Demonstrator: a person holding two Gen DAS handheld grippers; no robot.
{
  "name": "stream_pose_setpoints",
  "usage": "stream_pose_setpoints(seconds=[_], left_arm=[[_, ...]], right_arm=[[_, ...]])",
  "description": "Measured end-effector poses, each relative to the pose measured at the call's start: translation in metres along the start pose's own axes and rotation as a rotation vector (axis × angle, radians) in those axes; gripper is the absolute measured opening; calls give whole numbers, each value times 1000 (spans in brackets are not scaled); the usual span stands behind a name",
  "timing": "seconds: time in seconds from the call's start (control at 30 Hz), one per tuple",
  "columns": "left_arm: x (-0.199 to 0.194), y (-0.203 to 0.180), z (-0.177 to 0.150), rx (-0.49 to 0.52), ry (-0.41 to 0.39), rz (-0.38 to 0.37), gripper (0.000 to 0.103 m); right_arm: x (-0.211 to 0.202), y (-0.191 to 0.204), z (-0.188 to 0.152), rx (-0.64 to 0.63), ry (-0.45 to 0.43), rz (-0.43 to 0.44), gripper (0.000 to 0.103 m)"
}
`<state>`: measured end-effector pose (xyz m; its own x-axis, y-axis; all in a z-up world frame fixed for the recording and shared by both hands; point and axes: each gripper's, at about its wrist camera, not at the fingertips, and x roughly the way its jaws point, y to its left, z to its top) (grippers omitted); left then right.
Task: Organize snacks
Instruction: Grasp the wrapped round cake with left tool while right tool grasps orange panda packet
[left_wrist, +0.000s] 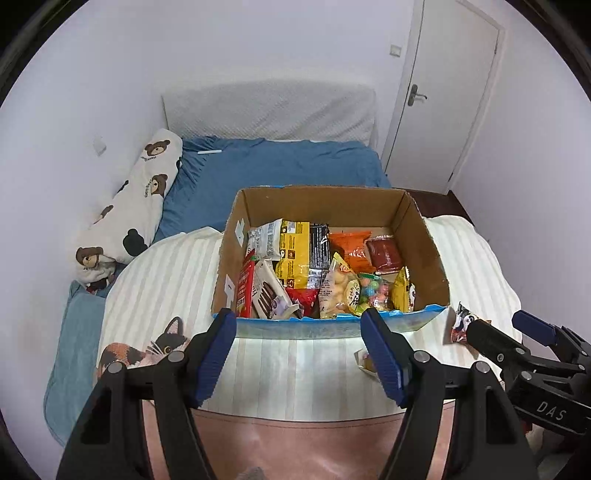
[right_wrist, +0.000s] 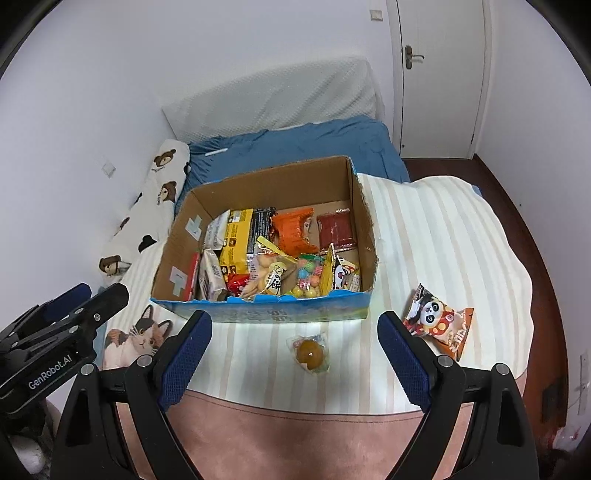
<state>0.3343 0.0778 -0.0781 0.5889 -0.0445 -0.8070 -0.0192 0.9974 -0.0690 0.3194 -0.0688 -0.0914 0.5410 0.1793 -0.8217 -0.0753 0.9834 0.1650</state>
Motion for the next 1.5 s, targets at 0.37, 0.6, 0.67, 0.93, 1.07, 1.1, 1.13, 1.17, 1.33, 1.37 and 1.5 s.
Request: stream_pose_setpoints(seconds=[0.37,0.6,0.67,0.93,1.07,1.1,1.13,1.17,1.33,1.37,1.5], left_arm=[[-25,-8,-13,-8,-45,9,103],[3,-33,-21,20,28,-21,103],[17,-44,-25,23,58,-27,103],[86,-87,-42,33,200,-54,103],[117,-105,-49,65,251,-37,103],[123,-107,-51,70,264,-34,103],[129,-109,-52,70,275,-33,103],[136,-110,-54,67,290,-33,103],[162,-106,-64,17,358,-39,103],[165,-105,-66,7,367,-37,103],[173,-104,-72,-5,389,-32,103]], right_arm=[[-24,-5,-12,12,-29,13,99],[-10,-60,-23,138,14,-5,99],[-3,-87,-27,188,34,-25,99],[40,-172,-24,272,119,-115,99],[86,-170,-9,45,224,-156,99],[95,-166,-7,-20,252,-168,99],[107,-160,-4,-104,279,-188,99],[114,-157,-3,-153,293,-194,99],[162,-147,-5,-380,420,-225,99],[172,-147,-6,-405,449,-221,99],[196,-158,-8,-361,531,-197,70]])
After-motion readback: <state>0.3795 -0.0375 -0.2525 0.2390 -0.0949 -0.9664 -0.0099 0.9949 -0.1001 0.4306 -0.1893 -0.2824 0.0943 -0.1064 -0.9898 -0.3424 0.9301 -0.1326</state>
